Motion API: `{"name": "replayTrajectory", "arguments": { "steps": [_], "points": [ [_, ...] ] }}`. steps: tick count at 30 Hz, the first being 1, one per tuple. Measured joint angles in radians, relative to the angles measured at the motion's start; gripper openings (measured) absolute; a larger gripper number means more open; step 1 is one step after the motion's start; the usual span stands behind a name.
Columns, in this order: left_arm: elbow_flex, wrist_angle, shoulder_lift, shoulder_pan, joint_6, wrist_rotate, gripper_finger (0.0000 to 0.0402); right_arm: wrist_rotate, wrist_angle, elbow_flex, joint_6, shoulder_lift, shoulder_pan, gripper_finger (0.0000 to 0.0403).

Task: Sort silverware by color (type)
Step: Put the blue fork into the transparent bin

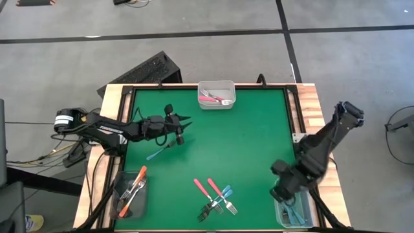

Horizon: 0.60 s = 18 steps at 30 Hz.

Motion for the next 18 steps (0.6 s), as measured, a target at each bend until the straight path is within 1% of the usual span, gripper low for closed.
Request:
{"name": "replayTrajectory", "arguments": {
  "steps": [5, 8, 11, 12, 14, 15, 17, 18],
  "points": [
    [0.0, 0.001, 0.0, 0.007, -0.004, 0.0, 0.0096, 0.01, -0.012, -0.001, 0.142, 0.041, 0.102, 0.0057],
    [0.0, 0.002, 0.0, 0.007, -0.007, -0.003, 0.0096, 0.01, -0.016, -0.001, 0.165, 0.065, 0.132, 0.0073],
    [0.0, 0.001, 0.0, 0.006, -0.033, -0.004, 0.0096, 0.016, -0.055, -0.001, 0.158, 0.077, 0.135, 0.0094],
    [0.0, 0.0, -0.001, 0.004, -0.048, -0.004, 0.0096, 0.034, -0.074, -0.001, 0.137, 0.077, 0.128, 0.0101],
    [0.0, 0.0, -0.005, -0.004, -0.079, -0.006, 0.0096, 0.107, -0.095, -0.001, 0.082, 0.076, 0.104, 0.0115],
    [0.0, -0.003, -0.011, -0.012, -0.094, -0.008, 0.0096, 0.174, -0.098, -0.001, 0.05, 0.076, 0.09, 0.0121],
    [0.004, -0.044, -0.033, -0.031, -0.139, -0.013, 0.0096, 0.348, -0.101, -0.001, -0.04, 0.076, 0.055, 0.0129],
    [0.013, -0.095, -0.049, -0.042, -0.17, -0.012, 0.0096, 0.443, -0.101, -0.001, -0.097, 0.076, 0.033, 0.0131]
  ]
}}
